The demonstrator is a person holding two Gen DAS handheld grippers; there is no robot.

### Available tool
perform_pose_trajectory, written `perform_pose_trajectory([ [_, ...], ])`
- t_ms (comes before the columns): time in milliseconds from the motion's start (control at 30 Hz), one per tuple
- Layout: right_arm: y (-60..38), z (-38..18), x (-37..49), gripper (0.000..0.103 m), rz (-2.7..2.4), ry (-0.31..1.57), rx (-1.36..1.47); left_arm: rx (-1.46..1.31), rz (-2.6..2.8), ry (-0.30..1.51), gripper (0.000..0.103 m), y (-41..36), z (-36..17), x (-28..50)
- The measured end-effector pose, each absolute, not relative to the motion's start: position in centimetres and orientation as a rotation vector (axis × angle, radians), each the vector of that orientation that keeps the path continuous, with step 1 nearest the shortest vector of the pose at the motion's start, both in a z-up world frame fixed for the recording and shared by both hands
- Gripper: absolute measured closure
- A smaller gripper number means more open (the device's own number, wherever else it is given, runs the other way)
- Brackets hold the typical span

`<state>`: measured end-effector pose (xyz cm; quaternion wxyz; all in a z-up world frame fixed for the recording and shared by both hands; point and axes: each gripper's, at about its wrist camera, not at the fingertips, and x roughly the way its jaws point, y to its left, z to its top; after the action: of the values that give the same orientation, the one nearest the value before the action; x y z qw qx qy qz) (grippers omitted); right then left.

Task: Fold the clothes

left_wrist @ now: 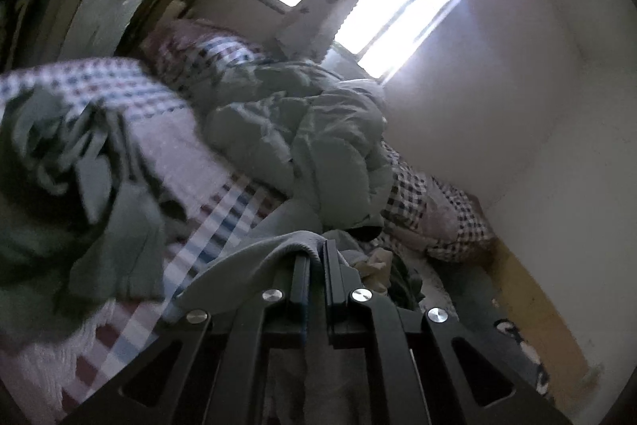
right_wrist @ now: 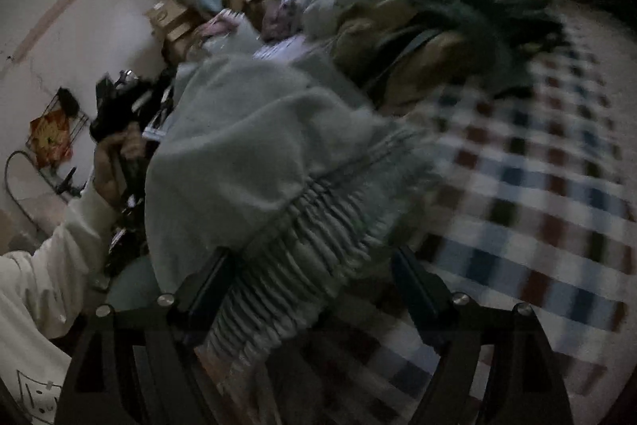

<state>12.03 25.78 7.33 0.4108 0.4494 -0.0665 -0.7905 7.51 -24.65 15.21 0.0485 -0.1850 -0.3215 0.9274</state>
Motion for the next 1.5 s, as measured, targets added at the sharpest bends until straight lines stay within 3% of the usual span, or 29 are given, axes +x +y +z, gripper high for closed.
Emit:
perform_pose_trajectory([
  [100,23.0,6.3,11.8,0.023,-1.94,-0.14,1.138,-0.527,2.829,-0.887,0.099,-22.8,17.9,6.1],
  [133,22.4,6.3,12.0,0.042,-1.945,-0.122,1.134,-0.511,2.823,-0.862,0.099,-22.1,18.9,5.7],
  [200,21.4,6.1,12.3,0.064,-1.956,-0.083,1.125,-0.48,2.814,-0.824,0.099,-20.9,20.5,4.9],
  [400,25.6,10.4,12.2,0.076,-2.103,-0.216,0.972,-0.43,2.827,-0.742,0.099,-18.3,23.7,1.7],
  [533,31.4,12.2,8.3,0.075,-2.287,-0.416,0.928,-0.558,2.86,-0.641,0.098,-15.8,22.1,-2.3],
  [633,35.1,10.4,3.8,0.07,-2.445,-0.58,1.036,-0.654,2.888,-0.44,0.098,-12.2,20.3,-4.1],
  [733,36.6,8.2,1.7,0.062,-2.551,-0.554,1.18,-0.653,2.919,-0.271,0.096,-9.1,19.4,-3.5],
  [767,37.0,8.1,2.2,0.06,-2.568,-0.54,1.17,-0.647,2.918,-0.237,0.087,-8.5,19.2,-3.1],
  [800,37.3,8.0,2.7,0.055,-2.584,-0.526,1.154,-0.641,2.914,-0.208,0.068,-8.0,19.1,-2.7],
  [867,37.9,8.2,4.4,0.047,-2.634,-0.489,1.125,-0.626,2.9,-0.163,0.044,-7.3,18.8,-1.8],
  [900,38.1,8.4,5.1,0.042,-2.665,-0.473,1.112,-0.616,2.891,-0.147,0.036,-7.0,18.6,-1.1],
  [1000,39.3,8.2,7.8,0.041,-2.681,-0.511,1.11,-0.599,2.882,-0.1,0.027,-6.3,18.1,0.8],
  [1300,39.5,7.5,14.2,0.039,-2.675,-0.607,1.146,-0.598,2.871,-0.025,0.021,-2.3,14.9,8.4],
  [1500,36.6,7.2,15.9,0.039,-2.642,-0.512,1.145,-0.591,2.837,0.07,0.021,0.9,12.3,13.2],
])
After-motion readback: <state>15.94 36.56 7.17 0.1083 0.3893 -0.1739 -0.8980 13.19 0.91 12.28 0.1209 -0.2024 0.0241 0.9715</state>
